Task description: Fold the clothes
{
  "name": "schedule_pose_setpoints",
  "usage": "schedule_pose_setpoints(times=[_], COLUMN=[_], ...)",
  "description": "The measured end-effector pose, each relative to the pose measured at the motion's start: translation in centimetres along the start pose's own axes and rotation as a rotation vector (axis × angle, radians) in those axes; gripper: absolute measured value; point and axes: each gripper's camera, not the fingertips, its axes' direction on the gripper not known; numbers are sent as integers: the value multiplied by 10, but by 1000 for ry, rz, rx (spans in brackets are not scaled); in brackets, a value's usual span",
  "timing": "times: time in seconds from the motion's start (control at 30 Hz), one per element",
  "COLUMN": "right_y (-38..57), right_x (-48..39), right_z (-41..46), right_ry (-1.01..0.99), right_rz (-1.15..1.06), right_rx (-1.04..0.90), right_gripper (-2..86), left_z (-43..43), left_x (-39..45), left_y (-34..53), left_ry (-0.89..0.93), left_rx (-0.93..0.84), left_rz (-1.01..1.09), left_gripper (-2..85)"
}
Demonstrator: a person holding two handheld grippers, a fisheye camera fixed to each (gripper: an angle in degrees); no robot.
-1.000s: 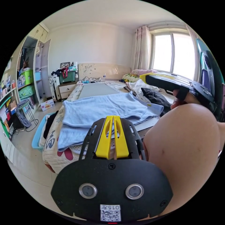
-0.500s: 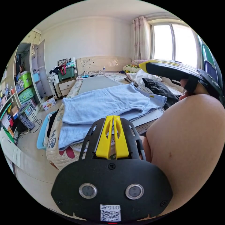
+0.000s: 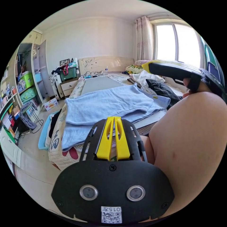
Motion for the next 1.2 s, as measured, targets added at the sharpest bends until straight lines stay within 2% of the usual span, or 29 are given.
schedule_pose_setpoints(times=[0.1, 0.4, 0.53, 0.57, 0.63, 0.7, 0.83, 0.97, 1.03, 1.2], right_y=[17, 68, 103, 116, 130, 146, 165, 169, 168, 172], right_x=[4, 0, 52, 76, 103, 120, 125, 105, 94, 72], right_z=[-3, 7, 14, 27, 52, 83, 129, 188, 213, 260], right_ry=[-18, -56, -125, -141, -195, -241, -301, -416, -437, -482], right_rz=[27, 0, 241, 339, 380, 314, 288, 191, 149, 102], right_rx=[45, 199, 312, 271, 141, 11, -99, -204, -261, -351], right_gripper=[-10, -10, -8, -6, 3, 20, 51, 89, 104, 105], left_z=[-10, -9, -7, -4, -2, -3, -2, -9, -9, 14], left_x=[-19, -54, -53, -51, -52, -59, -55, -57, -65, -85], left_y=[9, 26, 27, 29, 31, 26, 21, 8, 0, -17], left_ry=[34, 148, 110, 80, 32, 23, -6, -26, -7, 143], left_rx=[37, 19, 1, -18, -41, -29, -59, -12, -2, -116], left_rz=[-105, -235, -161, -130, -122, -121, 17, 101, 100, 94], left_gripper=[-8, -7, -4, -3, 2, 17, 47, 59, 77, 103])
